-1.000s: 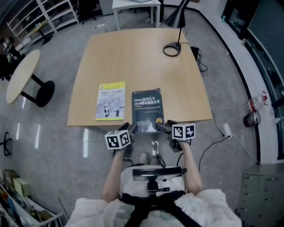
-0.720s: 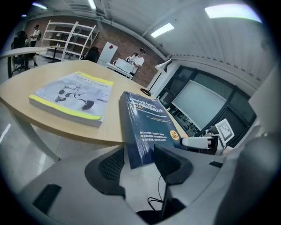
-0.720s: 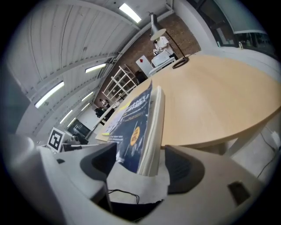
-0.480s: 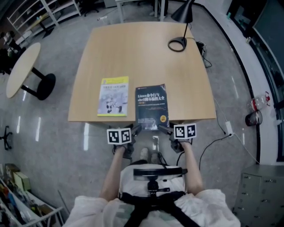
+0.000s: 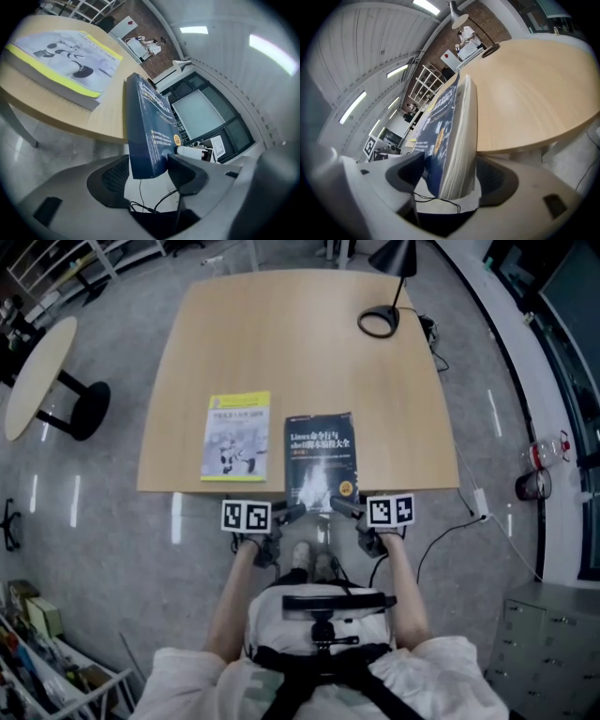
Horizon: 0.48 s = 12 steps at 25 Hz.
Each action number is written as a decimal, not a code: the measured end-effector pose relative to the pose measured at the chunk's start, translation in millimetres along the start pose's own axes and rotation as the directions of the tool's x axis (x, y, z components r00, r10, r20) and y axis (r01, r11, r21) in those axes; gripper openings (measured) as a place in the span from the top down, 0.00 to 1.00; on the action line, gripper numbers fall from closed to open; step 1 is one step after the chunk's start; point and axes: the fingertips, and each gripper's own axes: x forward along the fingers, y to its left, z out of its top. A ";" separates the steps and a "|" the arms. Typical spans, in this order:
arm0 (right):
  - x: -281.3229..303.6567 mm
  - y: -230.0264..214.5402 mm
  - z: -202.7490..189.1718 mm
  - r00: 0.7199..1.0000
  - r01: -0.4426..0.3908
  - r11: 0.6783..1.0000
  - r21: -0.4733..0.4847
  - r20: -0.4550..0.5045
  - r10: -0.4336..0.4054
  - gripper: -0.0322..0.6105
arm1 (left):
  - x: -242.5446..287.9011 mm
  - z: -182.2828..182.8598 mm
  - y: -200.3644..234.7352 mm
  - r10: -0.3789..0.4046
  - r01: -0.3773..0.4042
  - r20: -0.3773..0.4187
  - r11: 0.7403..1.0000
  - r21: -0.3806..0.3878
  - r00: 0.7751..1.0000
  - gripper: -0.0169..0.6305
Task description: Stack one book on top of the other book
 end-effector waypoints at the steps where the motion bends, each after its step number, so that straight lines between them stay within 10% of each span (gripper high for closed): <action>1: 0.8 0.2 -0.1 1.000 -0.005 1.000 0.003 -0.005 0.005 0.42 | 1.0 0.0 -0.5 -0.008 0.008 -0.004 1.000 0.004 1.000 0.60; 12: 6.7 -1.6 -3.3 0.997 -0.054 0.996 0.064 -0.053 0.057 0.42 | 9.0 0.7 -0.5 -0.073 0.075 -0.074 0.997 0.026 0.995 0.59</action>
